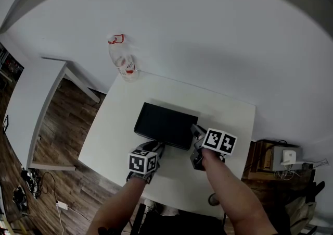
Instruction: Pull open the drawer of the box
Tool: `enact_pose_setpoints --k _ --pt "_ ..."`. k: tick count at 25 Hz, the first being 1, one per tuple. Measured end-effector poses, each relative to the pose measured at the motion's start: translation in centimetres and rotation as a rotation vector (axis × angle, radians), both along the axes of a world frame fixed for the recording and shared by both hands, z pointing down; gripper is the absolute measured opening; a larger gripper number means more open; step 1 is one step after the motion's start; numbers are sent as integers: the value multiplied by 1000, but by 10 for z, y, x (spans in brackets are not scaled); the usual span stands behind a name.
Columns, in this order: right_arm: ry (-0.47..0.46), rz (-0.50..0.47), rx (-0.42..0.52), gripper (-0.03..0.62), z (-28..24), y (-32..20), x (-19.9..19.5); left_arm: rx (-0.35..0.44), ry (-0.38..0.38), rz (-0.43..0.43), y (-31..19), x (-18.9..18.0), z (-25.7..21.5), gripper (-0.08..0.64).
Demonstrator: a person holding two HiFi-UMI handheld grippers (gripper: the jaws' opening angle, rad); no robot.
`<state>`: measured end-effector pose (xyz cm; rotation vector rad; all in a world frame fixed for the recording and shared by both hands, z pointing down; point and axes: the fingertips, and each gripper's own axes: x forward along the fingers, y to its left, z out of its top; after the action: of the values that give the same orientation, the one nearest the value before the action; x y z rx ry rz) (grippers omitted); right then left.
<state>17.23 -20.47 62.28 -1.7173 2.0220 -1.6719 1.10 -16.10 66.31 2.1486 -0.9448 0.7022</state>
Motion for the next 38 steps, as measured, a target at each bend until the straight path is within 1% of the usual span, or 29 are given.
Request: enact_pose_setpoints --k 1,2,3,4,24,38 --pt "3 2 0 109 0 0 0 2 0 7 1 2 -1 121" --pt "6 3 0 109 0 0 0 6 -5 15 1 4 -1 90" --pt "7 4 1 109 0 0 0 11 -14 20 2 5 -1 74" --pt "8 4 1 108 0 0 0 15 -21 21 1 6 -1 72" --pt "21 25 3 106 0 0 1 -3 -17 11 8 2 -1 69" --pt "20 31 3 106 1 -1 2 -31 -6 0 37 -11 0 69"
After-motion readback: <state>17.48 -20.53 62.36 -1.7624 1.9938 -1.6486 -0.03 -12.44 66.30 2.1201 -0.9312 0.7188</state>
